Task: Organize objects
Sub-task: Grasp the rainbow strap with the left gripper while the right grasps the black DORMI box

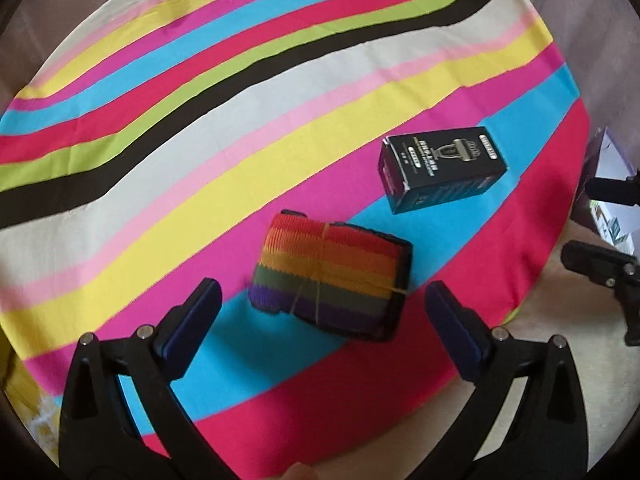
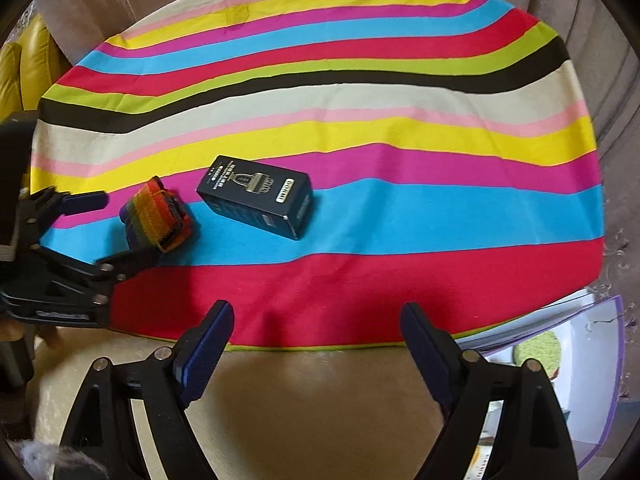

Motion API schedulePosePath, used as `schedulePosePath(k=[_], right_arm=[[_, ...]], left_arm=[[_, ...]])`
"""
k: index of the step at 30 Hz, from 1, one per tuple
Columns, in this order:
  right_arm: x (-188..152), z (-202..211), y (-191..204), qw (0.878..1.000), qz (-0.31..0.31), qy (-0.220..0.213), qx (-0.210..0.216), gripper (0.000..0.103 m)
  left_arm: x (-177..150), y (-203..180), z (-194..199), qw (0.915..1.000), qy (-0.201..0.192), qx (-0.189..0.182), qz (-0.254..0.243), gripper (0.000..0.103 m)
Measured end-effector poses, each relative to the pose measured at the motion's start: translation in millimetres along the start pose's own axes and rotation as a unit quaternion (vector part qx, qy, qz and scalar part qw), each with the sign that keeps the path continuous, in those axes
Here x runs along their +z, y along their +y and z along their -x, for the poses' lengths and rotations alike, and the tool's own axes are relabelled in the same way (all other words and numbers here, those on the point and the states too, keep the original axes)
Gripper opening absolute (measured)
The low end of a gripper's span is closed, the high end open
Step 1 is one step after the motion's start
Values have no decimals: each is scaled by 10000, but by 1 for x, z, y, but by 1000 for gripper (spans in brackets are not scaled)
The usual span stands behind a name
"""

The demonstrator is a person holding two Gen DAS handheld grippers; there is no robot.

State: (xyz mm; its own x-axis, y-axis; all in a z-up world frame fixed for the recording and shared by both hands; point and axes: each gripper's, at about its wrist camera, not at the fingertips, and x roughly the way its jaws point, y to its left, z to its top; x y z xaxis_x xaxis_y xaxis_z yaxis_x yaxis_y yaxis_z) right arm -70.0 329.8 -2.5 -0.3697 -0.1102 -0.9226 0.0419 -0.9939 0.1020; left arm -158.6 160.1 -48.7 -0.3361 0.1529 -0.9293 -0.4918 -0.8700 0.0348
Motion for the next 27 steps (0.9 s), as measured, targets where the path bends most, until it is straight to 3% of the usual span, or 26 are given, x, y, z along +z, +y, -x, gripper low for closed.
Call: schedulePosePath(k=[7, 9, 11, 16, 27], right_arm=[[12, -3, 3, 9994, -241, -5, 239, 91], [15, -6, 8, 9994, -235, 17, 250, 92], [18, -9, 13, 9994, -222, 38, 270, 92], [28, -16, 22, 9994, -237, 48, 254, 93], [49, -34, 36, 9974, -634, 52, 339, 98]], left_arm=[[4, 5, -24, 9996, 253, -64, -57, 102], [2, 6, -26, 9997, 224, -102, -14, 99], [1, 5, -25, 9995, 204, -220, 9, 89], [-1, 2, -22, 9997, 166, -171, 5, 87], [-23, 20, -2, 9944, 130, 9, 1047, 87]])
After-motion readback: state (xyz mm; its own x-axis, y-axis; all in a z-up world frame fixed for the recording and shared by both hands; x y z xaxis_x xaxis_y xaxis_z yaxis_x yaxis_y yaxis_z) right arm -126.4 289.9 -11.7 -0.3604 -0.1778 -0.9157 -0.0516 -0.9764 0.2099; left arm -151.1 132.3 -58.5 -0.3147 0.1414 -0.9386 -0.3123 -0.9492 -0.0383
